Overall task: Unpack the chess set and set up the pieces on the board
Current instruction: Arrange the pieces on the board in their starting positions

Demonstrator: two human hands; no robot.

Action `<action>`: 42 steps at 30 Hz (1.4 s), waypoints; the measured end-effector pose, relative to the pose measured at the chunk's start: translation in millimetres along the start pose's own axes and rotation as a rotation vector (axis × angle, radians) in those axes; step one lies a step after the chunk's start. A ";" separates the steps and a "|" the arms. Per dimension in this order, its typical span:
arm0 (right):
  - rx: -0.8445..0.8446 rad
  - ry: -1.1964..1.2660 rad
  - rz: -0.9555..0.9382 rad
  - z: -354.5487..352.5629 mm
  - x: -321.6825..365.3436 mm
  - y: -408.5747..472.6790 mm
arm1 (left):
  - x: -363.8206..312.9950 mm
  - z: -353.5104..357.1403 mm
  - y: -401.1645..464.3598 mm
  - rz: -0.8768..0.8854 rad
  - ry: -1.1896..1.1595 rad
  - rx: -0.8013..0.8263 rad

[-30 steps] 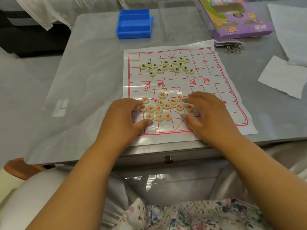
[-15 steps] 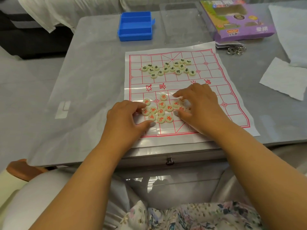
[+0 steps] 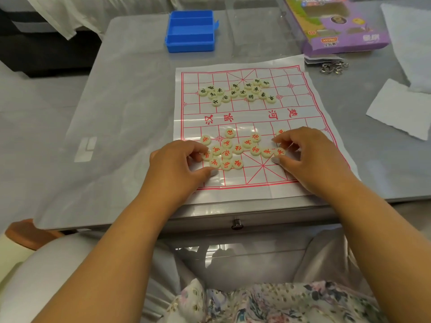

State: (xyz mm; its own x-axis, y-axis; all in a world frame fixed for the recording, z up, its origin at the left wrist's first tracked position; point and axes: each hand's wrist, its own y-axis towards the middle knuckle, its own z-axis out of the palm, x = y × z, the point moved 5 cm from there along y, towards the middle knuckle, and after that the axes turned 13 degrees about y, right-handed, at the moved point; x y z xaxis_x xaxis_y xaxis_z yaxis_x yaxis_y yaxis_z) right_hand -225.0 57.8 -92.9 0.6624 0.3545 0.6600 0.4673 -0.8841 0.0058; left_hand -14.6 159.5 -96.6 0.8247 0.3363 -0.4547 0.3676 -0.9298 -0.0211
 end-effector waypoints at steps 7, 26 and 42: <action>-0.053 0.130 0.073 -6.8 -10.4 -2.3 | -0.7 2.9 3.1 0.003 -0.009 0.003; -0.057 0.053 0.009 2.0 -4.8 -0.3 | -3.1 5.2 4.8 -0.005 -0.027 0.046; -0.050 -0.083 -0.079 14.4 27.1 8.9 | -5.5 4.5 2.4 0.020 -0.023 0.029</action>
State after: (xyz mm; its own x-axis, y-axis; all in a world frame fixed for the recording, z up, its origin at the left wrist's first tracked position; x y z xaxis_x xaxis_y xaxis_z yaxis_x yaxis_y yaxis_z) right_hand -194.4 63.9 -85.8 0.6722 0.4455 0.5914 0.4914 -0.8659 0.0937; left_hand -20.2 154.7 -98.2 0.8214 0.3147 -0.4757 0.3384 -0.9402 -0.0377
